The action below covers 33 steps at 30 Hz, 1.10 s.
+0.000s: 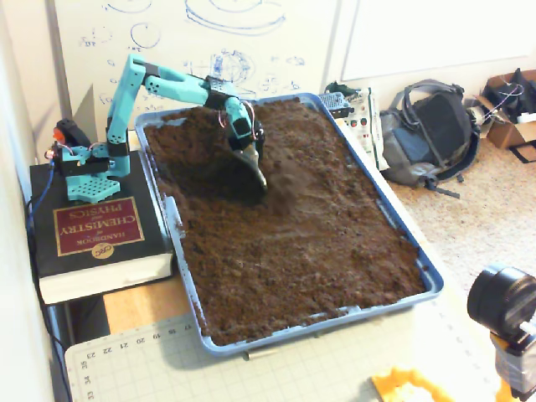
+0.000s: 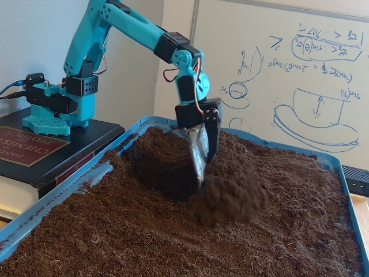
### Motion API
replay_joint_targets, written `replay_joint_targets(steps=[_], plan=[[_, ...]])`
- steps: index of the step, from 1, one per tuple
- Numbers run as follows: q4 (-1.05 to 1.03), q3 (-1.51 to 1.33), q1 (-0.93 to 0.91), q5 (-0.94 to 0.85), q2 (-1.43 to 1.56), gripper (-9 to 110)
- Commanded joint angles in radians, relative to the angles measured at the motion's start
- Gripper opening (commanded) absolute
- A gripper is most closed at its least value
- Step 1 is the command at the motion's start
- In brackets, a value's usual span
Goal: Build a berm.
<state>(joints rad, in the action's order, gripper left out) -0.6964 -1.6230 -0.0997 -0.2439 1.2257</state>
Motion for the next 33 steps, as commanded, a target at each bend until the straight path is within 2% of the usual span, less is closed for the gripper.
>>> replay_joint_targets(steps=[1,33], plan=[[0.011,0.089,0.020,0.009,0.064,0],[0.018,0.052,0.026,0.020,0.422,0]])
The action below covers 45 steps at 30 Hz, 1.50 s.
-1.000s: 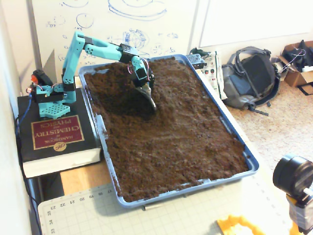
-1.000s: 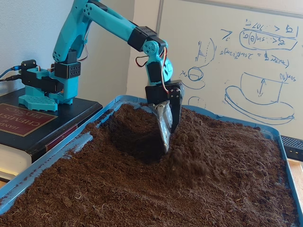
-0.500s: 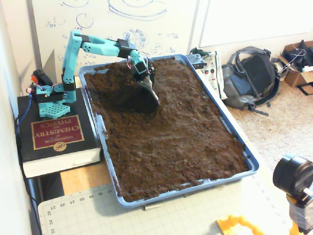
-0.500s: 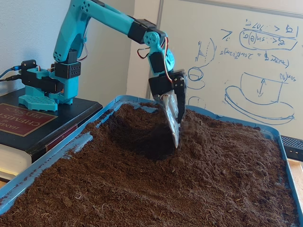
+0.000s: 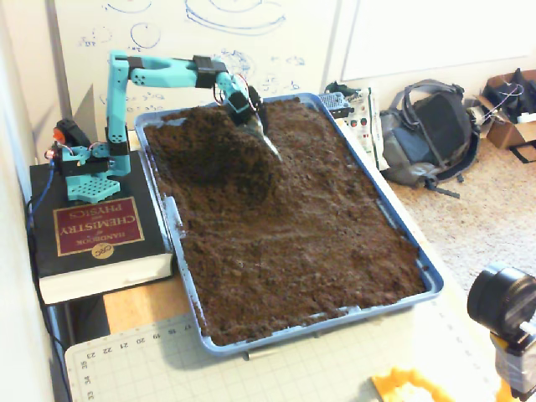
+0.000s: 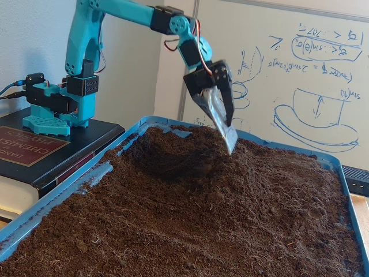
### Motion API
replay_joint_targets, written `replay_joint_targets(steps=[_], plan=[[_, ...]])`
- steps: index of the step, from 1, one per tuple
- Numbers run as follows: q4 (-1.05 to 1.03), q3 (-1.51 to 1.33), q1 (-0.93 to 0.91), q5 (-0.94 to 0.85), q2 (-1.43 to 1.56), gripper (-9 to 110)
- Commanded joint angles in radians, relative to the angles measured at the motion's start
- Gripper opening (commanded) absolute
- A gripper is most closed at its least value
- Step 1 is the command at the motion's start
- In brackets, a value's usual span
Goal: Build a berm.
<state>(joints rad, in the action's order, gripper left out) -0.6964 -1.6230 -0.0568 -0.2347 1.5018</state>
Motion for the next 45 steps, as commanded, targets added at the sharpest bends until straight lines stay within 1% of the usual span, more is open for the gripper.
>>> replay_joint_targets(steps=[1,6,12,15,26,28,32,35,38,45], plan=[[0.021,0.060,-0.018,0.011,0.150,0],[0.075,0.095,-0.091,0.009,0.117,0],[0.249,0.186,-0.147,0.011,-0.075,0],[0.301,0.253,-0.178,0.011,-0.183,0],[0.304,0.572,-0.212,0.014,-0.620,0],[0.304,0.637,-0.206,0.044,-0.675,0],[0.304,0.701,-0.176,0.189,-0.723,0],[0.302,0.698,-0.144,0.261,-0.723,0],[0.302,0.698,-0.121,0.291,-0.741,0],[0.302,0.698,-0.077,0.281,-0.818,0]])
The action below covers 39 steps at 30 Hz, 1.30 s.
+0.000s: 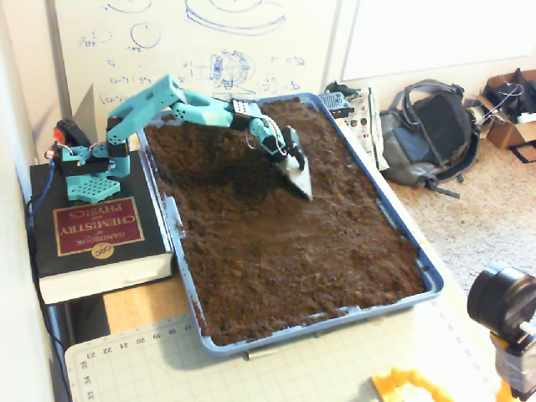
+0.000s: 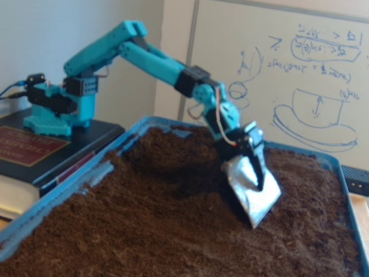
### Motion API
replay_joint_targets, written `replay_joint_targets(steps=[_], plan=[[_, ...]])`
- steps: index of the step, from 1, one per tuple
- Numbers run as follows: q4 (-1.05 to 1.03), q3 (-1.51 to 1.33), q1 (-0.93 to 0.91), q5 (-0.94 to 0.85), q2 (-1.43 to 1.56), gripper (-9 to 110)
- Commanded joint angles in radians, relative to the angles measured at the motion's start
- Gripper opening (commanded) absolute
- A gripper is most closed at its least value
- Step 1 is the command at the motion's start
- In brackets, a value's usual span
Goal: Build a berm.
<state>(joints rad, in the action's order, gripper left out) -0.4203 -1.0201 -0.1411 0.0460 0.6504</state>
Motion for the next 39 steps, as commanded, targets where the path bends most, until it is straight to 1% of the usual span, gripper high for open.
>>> replay_joint_targets(steps=[1,4,8,13,23,39], plan=[[0.026,0.094,0.009,-0.002,0.031,0],[0.025,0.081,0.009,-0.003,0.023,0],[0.025,-0.017,0.009,-0.020,0.017,0],[0.025,-0.160,0.005,-0.089,0.086,0],[0.025,-0.374,0.008,-0.095,0.207,0],[0.025,-0.543,0.008,-0.098,0.322,0]])
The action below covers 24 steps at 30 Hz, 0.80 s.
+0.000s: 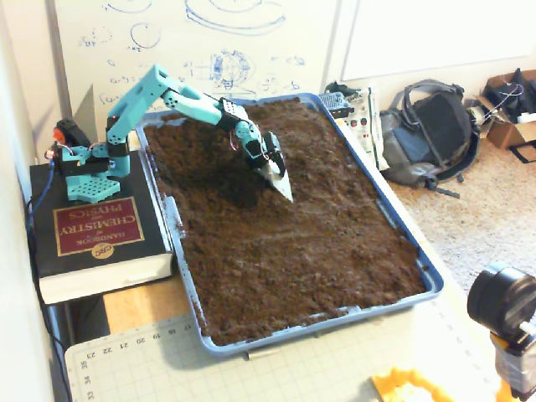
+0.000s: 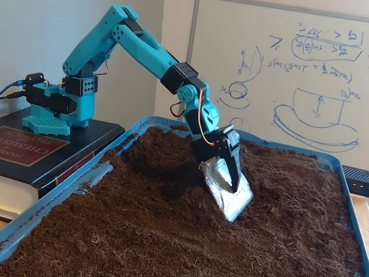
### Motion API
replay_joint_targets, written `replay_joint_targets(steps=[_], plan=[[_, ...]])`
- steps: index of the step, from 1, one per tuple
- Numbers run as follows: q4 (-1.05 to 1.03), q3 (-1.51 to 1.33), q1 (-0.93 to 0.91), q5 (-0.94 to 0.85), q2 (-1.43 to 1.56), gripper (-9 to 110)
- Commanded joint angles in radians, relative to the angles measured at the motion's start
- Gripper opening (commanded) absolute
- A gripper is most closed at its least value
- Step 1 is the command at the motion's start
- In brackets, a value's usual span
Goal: Build a berm.
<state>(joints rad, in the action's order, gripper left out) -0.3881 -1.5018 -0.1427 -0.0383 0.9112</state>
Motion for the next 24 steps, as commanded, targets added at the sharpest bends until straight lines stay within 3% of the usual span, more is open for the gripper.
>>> replay_joint_targets(steps=[1,18,24], plan=[[-0.008,-0.074,0.011,-0.014,0.071,0],[-0.012,-0.193,0.009,-0.069,0.261,0],[-0.130,-0.173,0.011,-0.069,0.453,0]])
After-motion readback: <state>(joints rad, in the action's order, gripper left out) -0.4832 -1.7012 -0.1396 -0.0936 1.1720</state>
